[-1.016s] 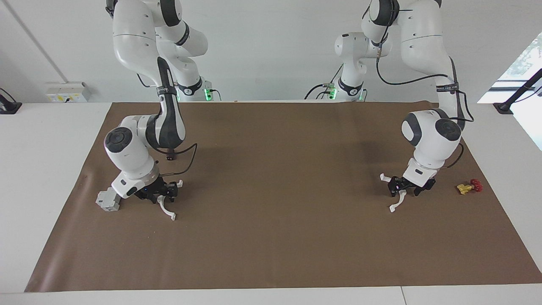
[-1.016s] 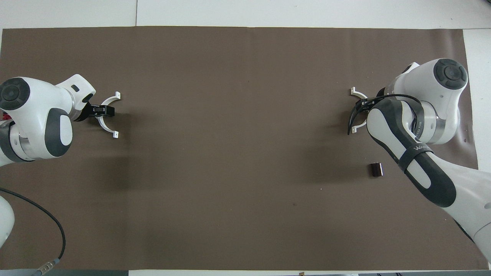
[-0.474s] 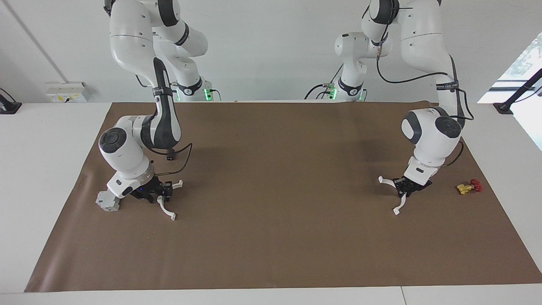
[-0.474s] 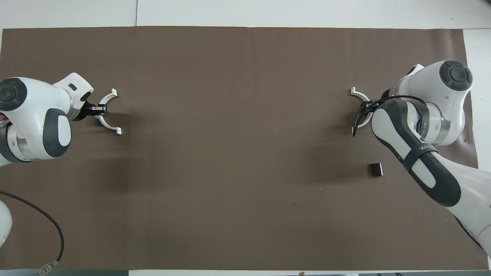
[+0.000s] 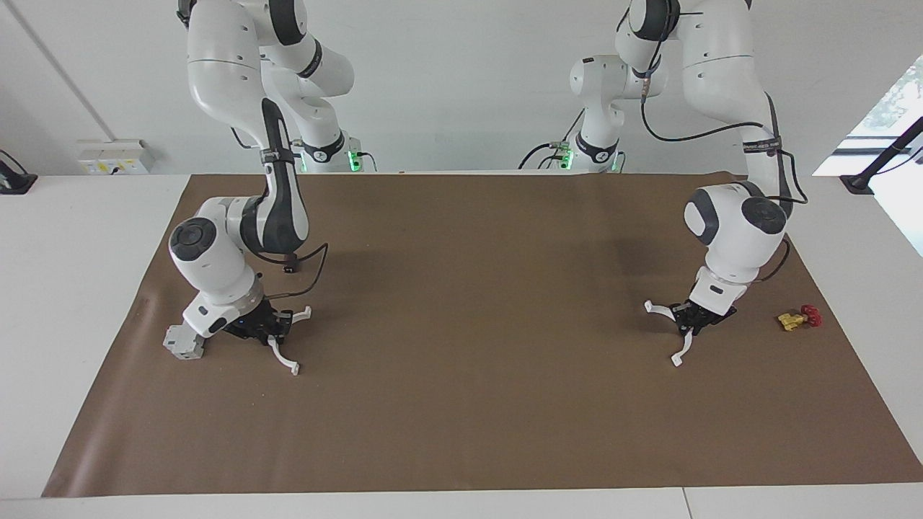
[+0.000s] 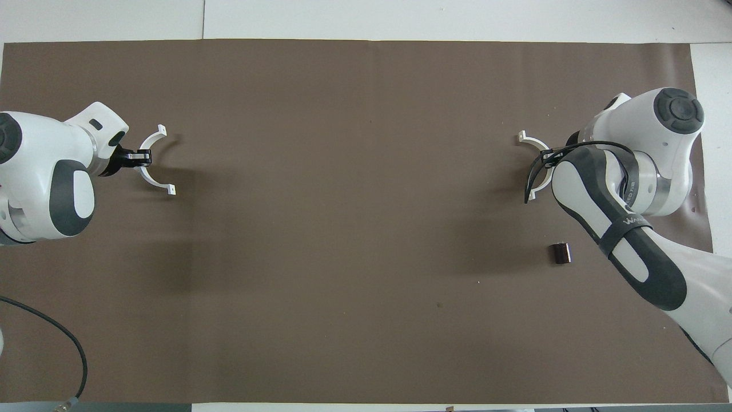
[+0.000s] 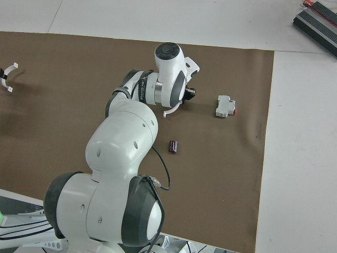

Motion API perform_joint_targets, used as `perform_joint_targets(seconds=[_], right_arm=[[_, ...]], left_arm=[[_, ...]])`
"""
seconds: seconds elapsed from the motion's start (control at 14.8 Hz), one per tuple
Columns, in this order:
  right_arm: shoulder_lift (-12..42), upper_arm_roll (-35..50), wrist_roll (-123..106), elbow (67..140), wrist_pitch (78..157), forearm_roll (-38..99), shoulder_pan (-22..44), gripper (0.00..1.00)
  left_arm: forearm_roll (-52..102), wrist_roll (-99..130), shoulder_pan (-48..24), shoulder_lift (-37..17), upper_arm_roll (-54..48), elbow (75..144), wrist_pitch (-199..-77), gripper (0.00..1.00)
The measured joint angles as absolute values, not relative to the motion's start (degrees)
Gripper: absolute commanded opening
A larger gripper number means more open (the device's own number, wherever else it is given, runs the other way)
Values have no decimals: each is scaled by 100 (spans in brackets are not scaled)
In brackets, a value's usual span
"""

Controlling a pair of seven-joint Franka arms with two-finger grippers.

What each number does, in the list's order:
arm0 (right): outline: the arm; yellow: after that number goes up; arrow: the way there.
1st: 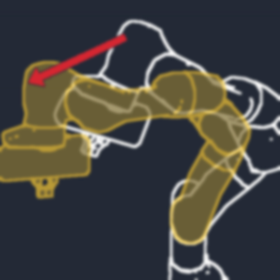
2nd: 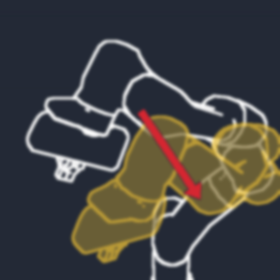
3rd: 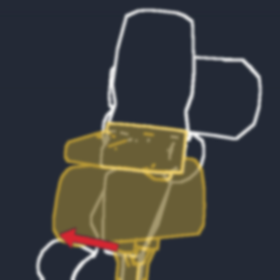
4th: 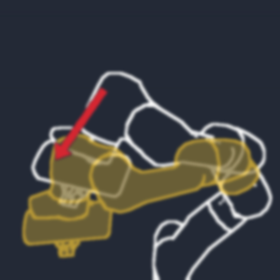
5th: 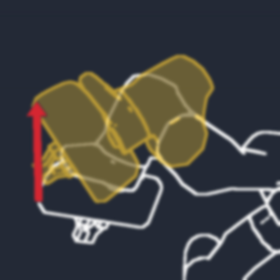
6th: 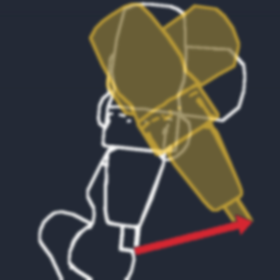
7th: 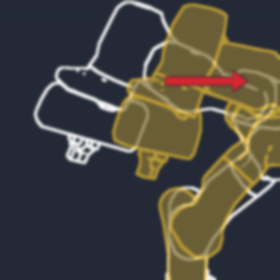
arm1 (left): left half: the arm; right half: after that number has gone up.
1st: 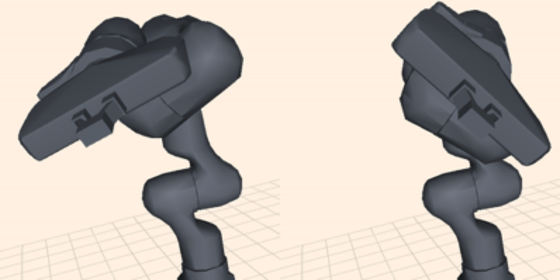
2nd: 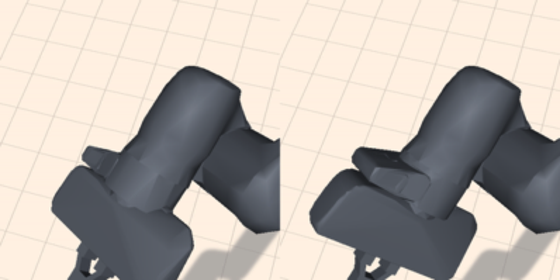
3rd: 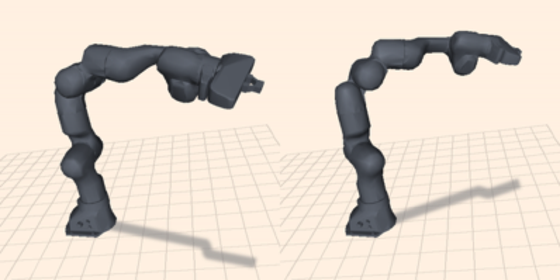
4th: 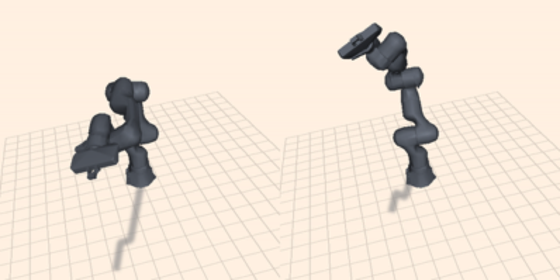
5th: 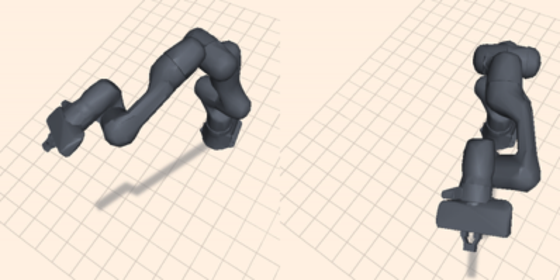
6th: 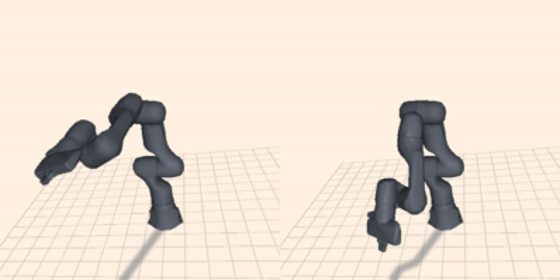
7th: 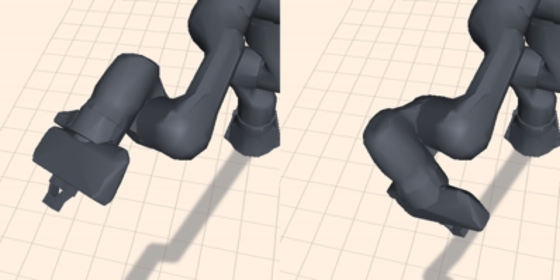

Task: Assemble drain pipe with both arms
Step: 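Carry the right clamp half toward the middle with the right gripper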

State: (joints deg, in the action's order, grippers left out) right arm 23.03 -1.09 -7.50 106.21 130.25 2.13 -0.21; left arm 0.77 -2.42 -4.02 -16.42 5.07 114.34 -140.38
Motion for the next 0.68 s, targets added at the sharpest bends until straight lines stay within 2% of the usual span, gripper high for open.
perform_joint_targets(seconds=[0.14,0.34,0.54,0.68], right_arm=[[2257,-48,-507,10186,12439,234,123,0],[2223,15,765,9476,11723,255,856,0],[2293,30,2195,9093,11638,259,1787,0],[2432,69,2851,8982,11735,261,2181,0]], left_arm=[[77,-242,-400,-1507,510,11436,-13929,0],[77,-242,-400,-1317,512,11434,-13777,0],[77,-242,-400,-1124,519,11428,-13525,0],[77,-242,-399,-1048,528,11428,-13471,0]])
